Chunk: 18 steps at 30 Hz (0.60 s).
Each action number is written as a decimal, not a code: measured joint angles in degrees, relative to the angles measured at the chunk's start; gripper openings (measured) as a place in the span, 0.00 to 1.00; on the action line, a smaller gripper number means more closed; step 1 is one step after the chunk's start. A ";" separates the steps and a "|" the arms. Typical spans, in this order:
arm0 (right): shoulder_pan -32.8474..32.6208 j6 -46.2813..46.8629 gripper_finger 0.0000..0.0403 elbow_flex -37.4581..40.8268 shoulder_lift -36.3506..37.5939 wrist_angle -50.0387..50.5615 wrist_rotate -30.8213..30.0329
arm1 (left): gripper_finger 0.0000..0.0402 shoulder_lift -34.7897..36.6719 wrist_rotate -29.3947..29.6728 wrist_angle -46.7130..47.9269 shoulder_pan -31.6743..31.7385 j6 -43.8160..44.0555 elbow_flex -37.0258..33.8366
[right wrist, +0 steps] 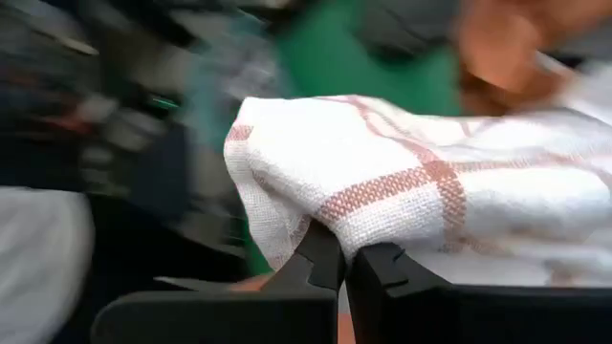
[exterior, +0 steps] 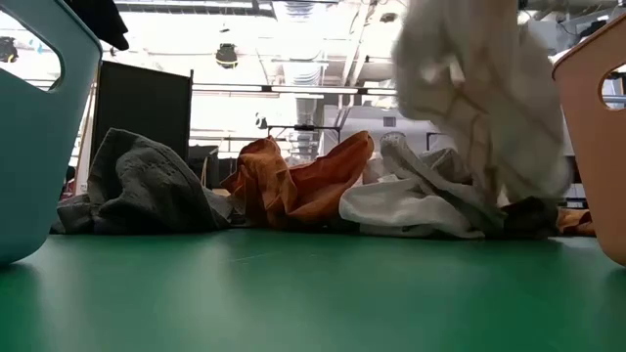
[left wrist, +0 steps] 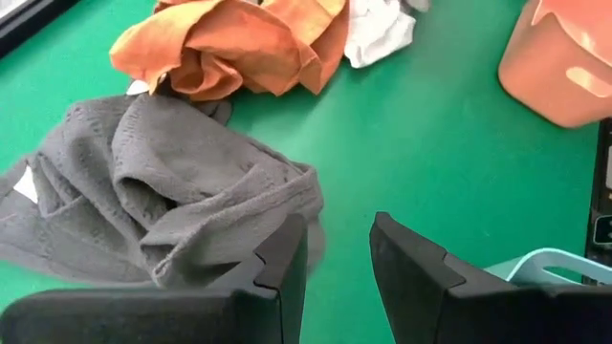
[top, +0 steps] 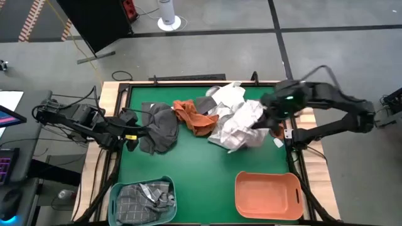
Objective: Sort towels by color in basket
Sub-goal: Put the white checkered towel into the orange bin
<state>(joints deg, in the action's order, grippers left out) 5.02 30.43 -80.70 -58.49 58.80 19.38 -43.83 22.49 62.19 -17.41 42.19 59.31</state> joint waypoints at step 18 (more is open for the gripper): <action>-21.17 26.49 0.07 -3.98 11.70 -34.89 3.36 | 0.27 -0.01 1.83 0.04 3.71 2.50 0.00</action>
<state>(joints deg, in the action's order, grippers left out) -16.16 56.92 -84.68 -46.79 23.91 22.74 -43.83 24.32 62.24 -13.70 44.70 59.31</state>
